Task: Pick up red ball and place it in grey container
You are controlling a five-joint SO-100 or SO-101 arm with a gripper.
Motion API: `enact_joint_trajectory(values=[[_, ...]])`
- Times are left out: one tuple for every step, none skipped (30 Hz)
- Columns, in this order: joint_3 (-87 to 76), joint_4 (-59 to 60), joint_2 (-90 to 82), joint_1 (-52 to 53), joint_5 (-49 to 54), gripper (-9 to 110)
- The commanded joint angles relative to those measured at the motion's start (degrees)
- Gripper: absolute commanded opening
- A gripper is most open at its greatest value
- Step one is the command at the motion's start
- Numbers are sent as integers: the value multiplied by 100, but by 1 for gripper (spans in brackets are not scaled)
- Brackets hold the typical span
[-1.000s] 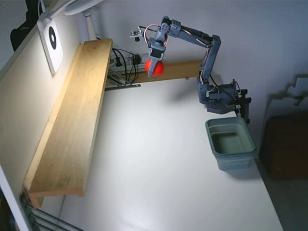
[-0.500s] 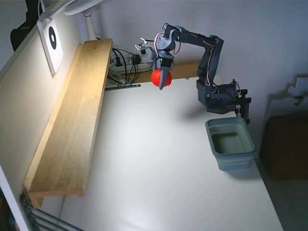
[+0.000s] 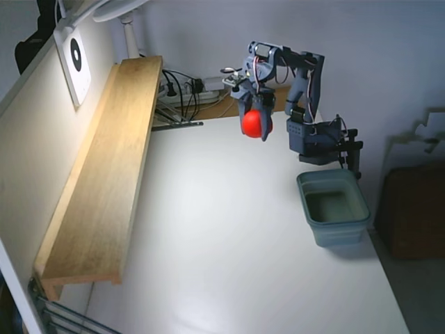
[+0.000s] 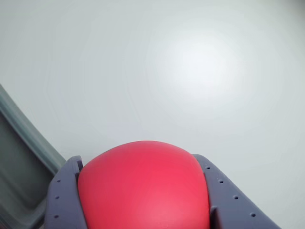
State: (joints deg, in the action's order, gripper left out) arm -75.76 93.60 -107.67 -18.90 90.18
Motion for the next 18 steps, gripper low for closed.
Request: enact_joint_trajectory(values=[[264,131,-38,-633,-18,23],[264,131,-38,-759,-18,23],[264,131,-38,-948,-18,23],[264,131,-38,-1137,-18,23],[264,131,-38,-1326,-18,23],[264,131,-38,-1452,-18,23],[264,131,-38,-1642,-18,23],[264,131,-38,-1831,-18,23],[264,131,-38,-1957,-18,23],[264,131,-38,-2146,-18,23],[264,131,-38,-2335,-18,23],[264,131,-38,-2461,-18,23],[264,131,-38,-2650,-18,23],[264,131,-38,-2839,-18,23],[264,131,-38,-2965,-18,23],[264,131,-38,-3154,-18,23],[264,131,-38,-3343,-18,23],[264,131,-38,-3530,-18,23]])
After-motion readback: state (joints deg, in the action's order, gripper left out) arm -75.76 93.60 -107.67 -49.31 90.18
